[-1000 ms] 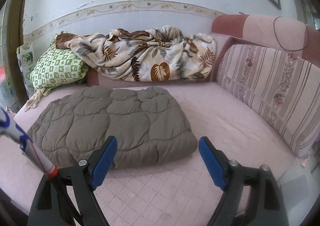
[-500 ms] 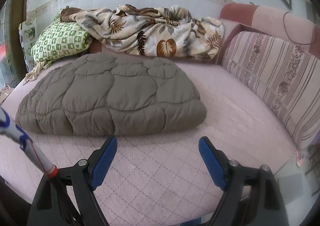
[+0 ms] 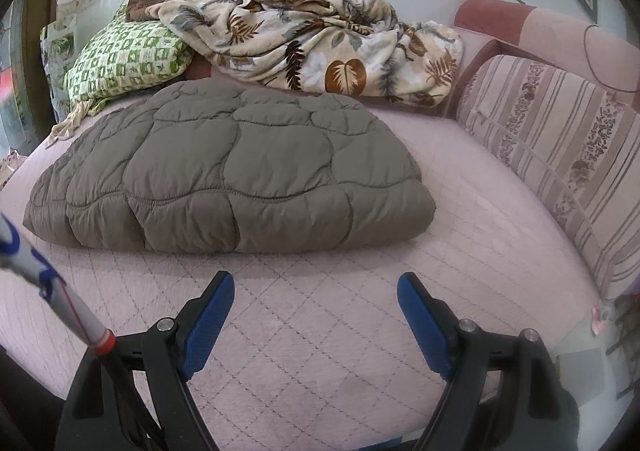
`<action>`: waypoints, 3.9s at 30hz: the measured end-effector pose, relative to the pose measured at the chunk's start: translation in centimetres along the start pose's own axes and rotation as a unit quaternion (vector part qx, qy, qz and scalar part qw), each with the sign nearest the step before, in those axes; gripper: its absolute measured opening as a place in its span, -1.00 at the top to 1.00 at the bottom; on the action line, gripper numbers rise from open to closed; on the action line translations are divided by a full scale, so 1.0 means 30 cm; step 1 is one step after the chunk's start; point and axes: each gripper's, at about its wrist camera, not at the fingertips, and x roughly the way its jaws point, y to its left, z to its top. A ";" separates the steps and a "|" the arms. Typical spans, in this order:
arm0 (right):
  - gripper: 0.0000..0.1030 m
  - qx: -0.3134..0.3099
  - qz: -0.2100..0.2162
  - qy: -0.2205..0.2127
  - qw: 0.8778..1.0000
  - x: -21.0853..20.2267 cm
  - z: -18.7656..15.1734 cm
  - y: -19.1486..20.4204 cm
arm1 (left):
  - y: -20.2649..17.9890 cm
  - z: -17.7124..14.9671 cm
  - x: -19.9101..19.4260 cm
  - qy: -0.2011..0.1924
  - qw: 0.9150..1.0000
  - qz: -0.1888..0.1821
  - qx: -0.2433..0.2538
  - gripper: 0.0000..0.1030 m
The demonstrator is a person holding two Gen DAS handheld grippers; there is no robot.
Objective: Fold large clothes
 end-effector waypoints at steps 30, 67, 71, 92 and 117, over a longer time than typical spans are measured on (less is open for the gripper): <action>-0.68 -0.015 0.012 0.020 1.000 0.029 0.002 0.009 | -0.007 0.000 0.071 0.037 0.999 0.011 -0.001 -1.00; -0.68 -0.018 0.022 0.031 0.999 0.060 -0.011 0.001 | -0.031 -0.035 0.132 0.067 0.998 0.013 0.006 -1.00; -0.68 -0.018 0.023 0.031 0.999 0.064 -0.012 -0.002 | -0.033 -0.037 0.135 0.068 0.998 0.012 0.006 -1.00; -0.68 -0.025 0.029 0.034 0.999 0.071 -0.015 0.010 | -0.028 -0.047 0.151 0.074 0.997 0.017 0.006 -1.00; -0.68 -0.040 0.044 0.024 0.998 0.070 0.030 0.045 | 0.032 -0.008 0.184 0.073 0.997 0.039 -0.011 -1.00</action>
